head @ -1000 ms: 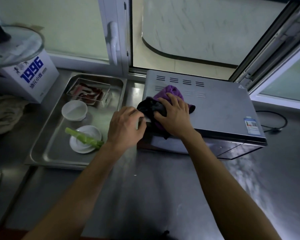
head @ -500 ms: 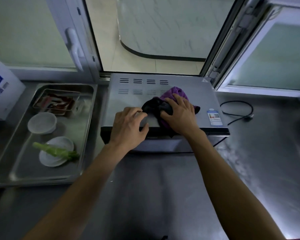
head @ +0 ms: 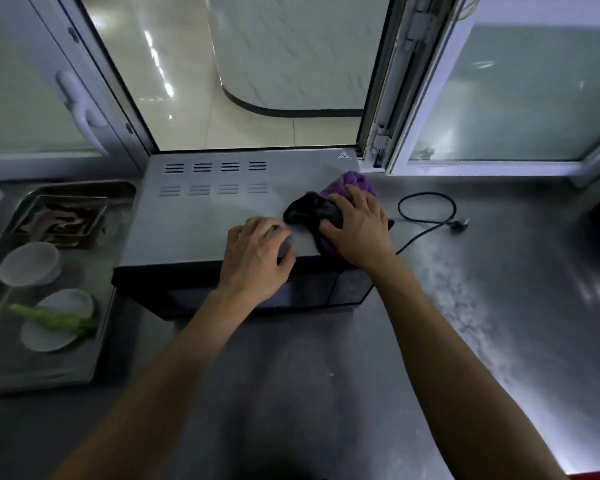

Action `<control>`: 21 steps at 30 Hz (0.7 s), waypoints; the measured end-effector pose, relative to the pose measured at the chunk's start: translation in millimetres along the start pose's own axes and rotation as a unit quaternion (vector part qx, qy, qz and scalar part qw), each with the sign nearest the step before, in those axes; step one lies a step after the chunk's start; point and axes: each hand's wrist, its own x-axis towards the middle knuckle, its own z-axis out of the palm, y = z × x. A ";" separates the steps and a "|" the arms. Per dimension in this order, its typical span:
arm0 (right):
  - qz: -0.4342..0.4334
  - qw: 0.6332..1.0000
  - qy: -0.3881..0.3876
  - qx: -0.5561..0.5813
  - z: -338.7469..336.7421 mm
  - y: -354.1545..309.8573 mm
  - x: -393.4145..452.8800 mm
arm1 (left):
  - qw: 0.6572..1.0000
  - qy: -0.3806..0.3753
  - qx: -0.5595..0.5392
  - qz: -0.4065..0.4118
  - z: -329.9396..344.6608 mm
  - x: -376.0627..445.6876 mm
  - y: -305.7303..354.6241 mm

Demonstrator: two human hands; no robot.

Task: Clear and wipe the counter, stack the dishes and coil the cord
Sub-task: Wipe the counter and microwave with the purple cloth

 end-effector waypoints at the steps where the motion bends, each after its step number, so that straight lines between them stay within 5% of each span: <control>1: -0.004 1.000 -0.004 -0.004 0.6 0.0 1.6 | 1.000 -0.002 0.004 -0.004 -0.3 -0.7 -0.8; 10: -0.015 0.999 -0.028 -0.037 12.9 -39.9 24.0 | 0.999 -0.004 0.021 -0.045 -19.8 -18.7 -41.3; 21: -0.043 0.997 -0.048 -0.034 57.5 -179.0 41.4 | 0.996 0.054 -0.009 -0.068 -58.3 -63.7 -160.9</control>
